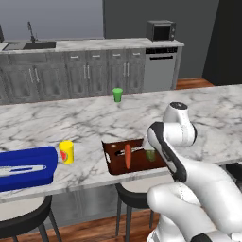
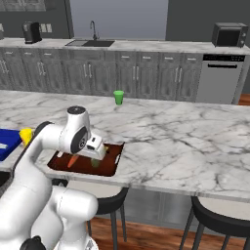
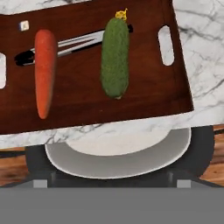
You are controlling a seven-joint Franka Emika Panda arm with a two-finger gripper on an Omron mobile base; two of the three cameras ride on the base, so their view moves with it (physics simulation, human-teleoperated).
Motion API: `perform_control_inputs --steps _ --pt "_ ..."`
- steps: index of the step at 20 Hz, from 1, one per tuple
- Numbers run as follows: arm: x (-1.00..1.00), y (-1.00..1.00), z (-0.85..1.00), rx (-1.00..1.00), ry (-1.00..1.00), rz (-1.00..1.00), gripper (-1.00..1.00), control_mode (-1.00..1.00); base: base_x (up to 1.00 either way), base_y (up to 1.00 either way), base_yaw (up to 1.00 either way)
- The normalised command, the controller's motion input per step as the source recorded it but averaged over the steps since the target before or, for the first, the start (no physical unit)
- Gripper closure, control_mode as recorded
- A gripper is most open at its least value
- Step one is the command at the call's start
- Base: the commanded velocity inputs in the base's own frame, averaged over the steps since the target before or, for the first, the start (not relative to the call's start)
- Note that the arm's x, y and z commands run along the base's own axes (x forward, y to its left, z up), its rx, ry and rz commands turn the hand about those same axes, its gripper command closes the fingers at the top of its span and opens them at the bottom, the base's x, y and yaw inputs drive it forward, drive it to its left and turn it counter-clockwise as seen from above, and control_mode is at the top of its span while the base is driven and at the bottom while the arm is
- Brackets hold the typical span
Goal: Gather the cucumber and carrot from the fridge and place them on a tray on the dining counter. Then gather the fishs from the fridge and place them on the other tray.
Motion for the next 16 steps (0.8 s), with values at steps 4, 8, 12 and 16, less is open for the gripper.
perform_control_inputs --steps 4,8,12,16 --pt "-0.92 0.04 0.19 0.00 0.00 -0.01 -1.00 -1.00 0.00 0.00 0.00" --pt "-0.89 0.10 0.22 0.00 0.00 -0.01 -1.00 -1.00 0.00 0.00 0.00" --pt "-0.81 0.18 0.27 0.00 0.00 0.00 -1.00 -1.00 0.00 0.00 0.00" --pt "-0.69 0.17 0.25 0.00 0.00 0.00 -1.00 -1.00 0.00 0.00 0.00"
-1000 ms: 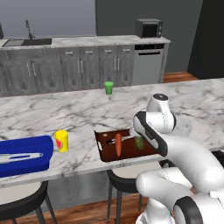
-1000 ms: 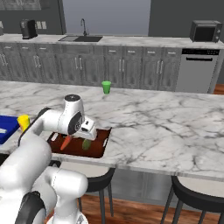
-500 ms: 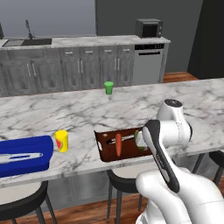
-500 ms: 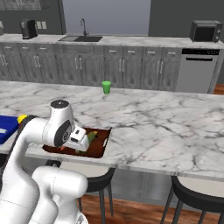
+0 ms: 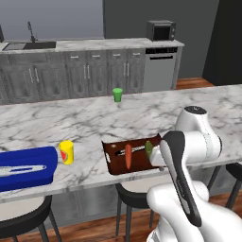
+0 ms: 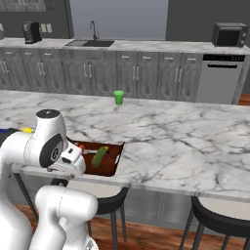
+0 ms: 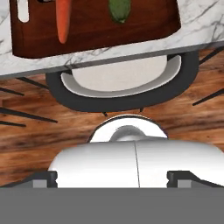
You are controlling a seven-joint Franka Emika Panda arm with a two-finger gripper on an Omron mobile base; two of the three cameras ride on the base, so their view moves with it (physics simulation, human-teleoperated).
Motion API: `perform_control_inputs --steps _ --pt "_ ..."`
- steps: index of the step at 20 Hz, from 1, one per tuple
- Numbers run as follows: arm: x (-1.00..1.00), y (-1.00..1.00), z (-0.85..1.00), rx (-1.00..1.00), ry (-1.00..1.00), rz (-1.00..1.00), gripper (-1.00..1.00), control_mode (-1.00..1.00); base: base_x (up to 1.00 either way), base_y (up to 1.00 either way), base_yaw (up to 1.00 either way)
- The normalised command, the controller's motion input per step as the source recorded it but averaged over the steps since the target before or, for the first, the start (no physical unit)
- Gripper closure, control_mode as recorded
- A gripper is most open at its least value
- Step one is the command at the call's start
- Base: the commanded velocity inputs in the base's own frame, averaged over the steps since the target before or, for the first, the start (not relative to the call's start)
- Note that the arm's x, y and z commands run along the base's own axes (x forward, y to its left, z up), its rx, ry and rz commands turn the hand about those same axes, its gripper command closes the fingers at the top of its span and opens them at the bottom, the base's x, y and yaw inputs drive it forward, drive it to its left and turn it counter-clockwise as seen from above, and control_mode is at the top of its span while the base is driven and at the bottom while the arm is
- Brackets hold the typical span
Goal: Gather the cucumber and carrot from the fridge and place them on a tray on the dining counter. Then gather the fishs from the fridge and place them on the other tray.
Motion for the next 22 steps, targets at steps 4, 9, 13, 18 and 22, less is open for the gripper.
perform_control_inputs --steps 4,9,13,18,22 --pt "-0.32 0.12 0.03 0.00 0.00 0.00 -1.00 -1.00 0.00 0.00 0.00" --pt "0.00 0.02 0.00 0.00 0.00 0.00 -1.00 -1.00 0.00 0.00 0.00" --pt "-0.07 0.00 0.00 0.00 -0.02 0.00 -1.00 1.00 -0.14 0.03 0.00" --pt "0.00 0.00 0.00 0.00 0.00 0.00 -1.00 1.00 -0.60 0.72 0.08" --pt "0.00 0.00 0.00 0.00 0.00 0.00 -1.00 1.00 -0.40 0.99 0.23"
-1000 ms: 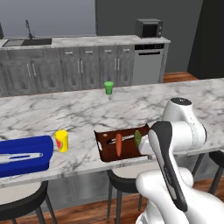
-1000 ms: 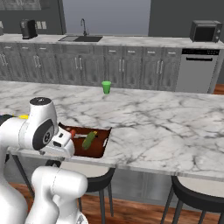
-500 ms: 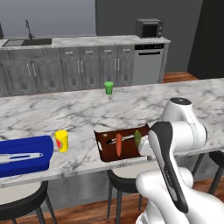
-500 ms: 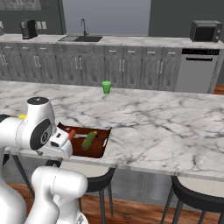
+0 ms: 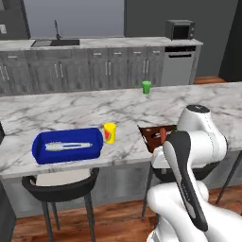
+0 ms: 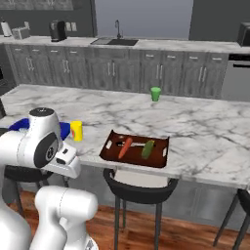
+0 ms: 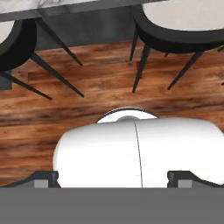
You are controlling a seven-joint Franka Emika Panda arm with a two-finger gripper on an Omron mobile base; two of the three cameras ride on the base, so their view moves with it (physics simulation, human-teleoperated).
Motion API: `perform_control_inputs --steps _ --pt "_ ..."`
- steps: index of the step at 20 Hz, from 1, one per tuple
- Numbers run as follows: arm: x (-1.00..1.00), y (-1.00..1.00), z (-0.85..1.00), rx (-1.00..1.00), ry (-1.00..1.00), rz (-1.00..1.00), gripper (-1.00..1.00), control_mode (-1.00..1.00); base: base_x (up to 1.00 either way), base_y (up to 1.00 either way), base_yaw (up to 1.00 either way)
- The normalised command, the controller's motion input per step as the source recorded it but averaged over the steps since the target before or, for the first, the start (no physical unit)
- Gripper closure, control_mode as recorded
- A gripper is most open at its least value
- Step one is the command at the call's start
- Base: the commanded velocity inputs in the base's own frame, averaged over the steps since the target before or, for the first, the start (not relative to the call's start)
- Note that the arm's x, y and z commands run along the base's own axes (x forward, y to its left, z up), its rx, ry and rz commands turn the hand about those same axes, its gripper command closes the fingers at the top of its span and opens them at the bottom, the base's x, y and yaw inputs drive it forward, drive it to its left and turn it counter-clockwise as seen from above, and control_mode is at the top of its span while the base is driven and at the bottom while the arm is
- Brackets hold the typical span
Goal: Gather the cucumber and carrot from the fridge and place them on a tray on the dining counter. Then gather the fishs from the fridge and place them on the other tray.
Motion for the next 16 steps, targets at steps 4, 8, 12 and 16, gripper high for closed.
perform_control_inputs --steps 4,8,12,16 --pt "0.00 0.00 0.00 0.00 0.00 0.00 -1.00 1.00 -0.28 0.98 0.31" --pt "0.00 0.00 0.00 0.00 0.00 0.00 -1.00 1.00 -0.22 0.89 0.40" --pt "0.00 0.00 0.00 0.00 0.00 0.00 -1.00 1.00 -0.19 0.86 0.40" --pt "0.00 0.00 0.00 0.00 0.00 0.00 -1.00 1.00 -0.13 0.88 0.39"
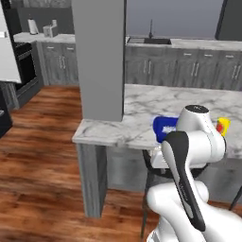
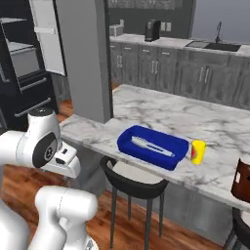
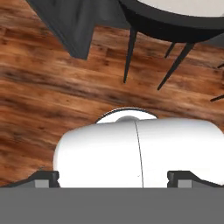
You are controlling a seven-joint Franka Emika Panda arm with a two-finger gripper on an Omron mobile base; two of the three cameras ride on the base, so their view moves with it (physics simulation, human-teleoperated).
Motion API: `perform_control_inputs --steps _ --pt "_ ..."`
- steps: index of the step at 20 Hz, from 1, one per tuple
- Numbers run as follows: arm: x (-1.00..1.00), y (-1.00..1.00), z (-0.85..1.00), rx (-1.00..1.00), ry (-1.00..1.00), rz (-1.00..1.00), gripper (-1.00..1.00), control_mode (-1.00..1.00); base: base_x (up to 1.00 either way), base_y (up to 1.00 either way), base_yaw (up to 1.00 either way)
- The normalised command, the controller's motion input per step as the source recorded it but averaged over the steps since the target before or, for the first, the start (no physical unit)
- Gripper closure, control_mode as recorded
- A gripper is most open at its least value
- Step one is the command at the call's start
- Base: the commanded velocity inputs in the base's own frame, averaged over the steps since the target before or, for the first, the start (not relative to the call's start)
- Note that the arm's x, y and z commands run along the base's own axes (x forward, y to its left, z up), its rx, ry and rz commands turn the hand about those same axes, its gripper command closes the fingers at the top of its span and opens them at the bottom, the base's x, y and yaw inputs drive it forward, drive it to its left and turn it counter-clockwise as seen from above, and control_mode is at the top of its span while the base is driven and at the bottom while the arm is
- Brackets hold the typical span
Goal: Gather the cucumber and carrot from the fridge and place them on a tray on the dining counter. Then gather the fishs from the fridge and place them on the other tray.
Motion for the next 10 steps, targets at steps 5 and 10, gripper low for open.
perform_control_inputs --steps 5,10 --pt "0.00 0.00 0.00 0.00 0.00 0.00 -1.00 1.00 -0.04 0.85 0.37" --pt "0.00 0.00 0.00 0.00 0.00 0.00 -1.00 1.00 0.14 0.63 0.25"
